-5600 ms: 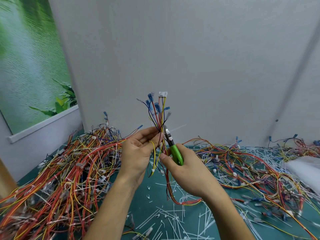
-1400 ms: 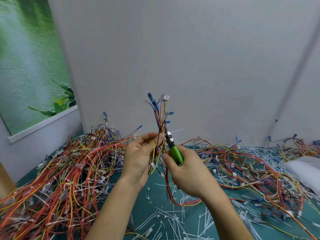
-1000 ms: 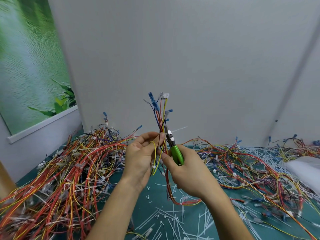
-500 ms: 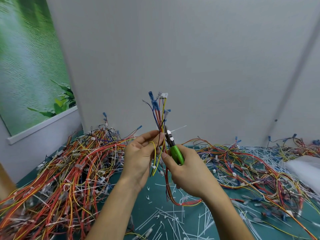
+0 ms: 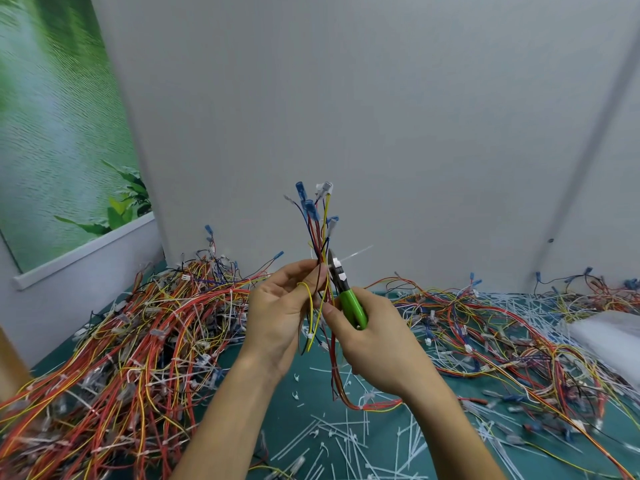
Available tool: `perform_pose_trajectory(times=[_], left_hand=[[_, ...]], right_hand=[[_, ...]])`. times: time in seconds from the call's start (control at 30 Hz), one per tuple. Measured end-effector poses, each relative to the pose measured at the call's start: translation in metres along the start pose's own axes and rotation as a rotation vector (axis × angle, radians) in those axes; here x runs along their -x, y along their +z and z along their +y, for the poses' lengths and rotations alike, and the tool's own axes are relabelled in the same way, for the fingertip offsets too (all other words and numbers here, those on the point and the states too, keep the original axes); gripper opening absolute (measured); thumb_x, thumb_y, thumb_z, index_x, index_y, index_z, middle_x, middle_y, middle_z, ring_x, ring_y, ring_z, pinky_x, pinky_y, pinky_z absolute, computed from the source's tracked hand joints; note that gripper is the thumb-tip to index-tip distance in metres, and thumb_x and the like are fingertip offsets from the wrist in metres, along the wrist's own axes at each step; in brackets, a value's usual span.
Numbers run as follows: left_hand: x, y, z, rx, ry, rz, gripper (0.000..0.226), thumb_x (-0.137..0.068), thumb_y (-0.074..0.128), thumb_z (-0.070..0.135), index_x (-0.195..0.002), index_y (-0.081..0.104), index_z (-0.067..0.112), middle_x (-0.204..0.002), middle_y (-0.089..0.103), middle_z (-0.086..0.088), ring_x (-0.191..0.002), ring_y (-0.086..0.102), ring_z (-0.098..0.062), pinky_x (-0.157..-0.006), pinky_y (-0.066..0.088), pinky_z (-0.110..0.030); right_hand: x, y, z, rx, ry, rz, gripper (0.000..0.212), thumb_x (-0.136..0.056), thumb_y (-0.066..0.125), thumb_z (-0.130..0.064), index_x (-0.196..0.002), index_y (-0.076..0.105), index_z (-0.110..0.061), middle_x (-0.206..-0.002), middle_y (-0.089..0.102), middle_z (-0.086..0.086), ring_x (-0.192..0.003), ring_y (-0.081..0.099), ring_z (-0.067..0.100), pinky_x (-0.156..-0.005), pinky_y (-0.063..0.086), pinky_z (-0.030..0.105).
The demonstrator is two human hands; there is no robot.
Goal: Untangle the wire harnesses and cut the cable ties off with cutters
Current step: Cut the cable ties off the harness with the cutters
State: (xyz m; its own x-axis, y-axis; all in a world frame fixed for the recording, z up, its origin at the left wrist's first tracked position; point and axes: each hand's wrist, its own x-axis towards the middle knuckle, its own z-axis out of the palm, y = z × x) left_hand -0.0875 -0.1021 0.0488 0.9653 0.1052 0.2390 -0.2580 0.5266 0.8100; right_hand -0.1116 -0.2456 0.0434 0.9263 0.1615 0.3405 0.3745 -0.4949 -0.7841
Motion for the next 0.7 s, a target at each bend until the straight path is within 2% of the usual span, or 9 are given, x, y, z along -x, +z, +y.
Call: perform_pose_trajectory(times=[0.1,0.23,0.33,0.43,0.57,0.7], left_hand=[[-0.0001,-0.0023,0.0006,-0.016,0.007,0.005,0.016,-0.073,0.079,0.014,-0.088,0.082,0.016,-0.090,0.077,-0.008,-0.078,0.071,-0.013,-0.068,0.059,-0.023],[0.0011,-0.0009,0.0001,-0.024,0.018,-0.006,0.017,-0.072,0.079,0.015,-0.089,0.081,0.015,-0.091,0.077,-0.008,-0.079,0.071,-0.013,-0.071,0.057,-0.023],[0.0009,0.0005,-0.0003,-0.020,0.018,-0.012,0.018,-0.070,0.080,0.017,-0.088,0.081,0.016,-0.091,0.077,-0.008,-0.079,0.070,-0.013,-0.072,0.056,-0.023],[0.0009,-0.0002,-0.0006,-0.030,0.022,-0.012,0.019,-0.070,0.080,0.018,-0.089,0.081,0.016,-0.091,0.077,-0.007,-0.080,0.070,-0.012,-0.072,0.057,-0.023],[0.0019,-0.0002,-0.0013,-0.054,0.024,0.006,0.014,-0.074,0.077,0.015,-0.088,0.080,0.016,-0.089,0.077,-0.005,-0.074,0.070,-0.009,-0.064,0.055,-0.018],[0.0019,-0.0002,-0.0018,-0.058,0.023,0.007,0.015,-0.074,0.076,0.015,-0.088,0.081,0.015,-0.088,0.078,-0.005,-0.074,0.071,-0.009,-0.063,0.055,-0.017]], right_hand=[[0.0002,0.0006,0.0003,-0.005,0.000,-0.023,0.034,-0.098,0.060,-0.047,-0.081,0.051,-0.020,-0.066,0.050,-0.004,-0.069,0.059,0.033,-0.067,0.057,0.053],[-0.0013,-0.0011,0.0011,0.006,-0.014,-0.012,0.036,-0.099,0.061,-0.043,-0.078,0.050,-0.017,-0.060,0.046,-0.005,-0.062,0.053,0.033,-0.062,0.055,0.054],[-0.0023,-0.0032,0.0027,-0.015,-0.009,-0.009,0.038,-0.098,0.062,-0.043,-0.078,0.050,-0.014,-0.059,0.045,-0.003,-0.055,0.044,0.021,-0.059,0.055,0.054],[-0.0023,-0.0035,0.0031,-0.015,0.002,-0.019,0.036,-0.097,0.062,-0.044,-0.078,0.050,-0.015,-0.060,0.046,-0.003,-0.056,0.045,0.019,-0.060,0.055,0.054],[-0.0020,-0.0031,0.0023,0.021,0.009,-0.059,0.031,-0.097,0.061,-0.046,-0.084,0.053,-0.019,-0.068,0.053,-0.004,-0.067,0.060,0.029,-0.069,0.057,0.053],[-0.0016,-0.0053,0.0026,0.021,0.011,-0.045,0.031,-0.099,0.060,-0.043,-0.084,0.055,-0.016,-0.067,0.052,0.004,-0.068,0.056,0.036,-0.064,0.056,0.055]])
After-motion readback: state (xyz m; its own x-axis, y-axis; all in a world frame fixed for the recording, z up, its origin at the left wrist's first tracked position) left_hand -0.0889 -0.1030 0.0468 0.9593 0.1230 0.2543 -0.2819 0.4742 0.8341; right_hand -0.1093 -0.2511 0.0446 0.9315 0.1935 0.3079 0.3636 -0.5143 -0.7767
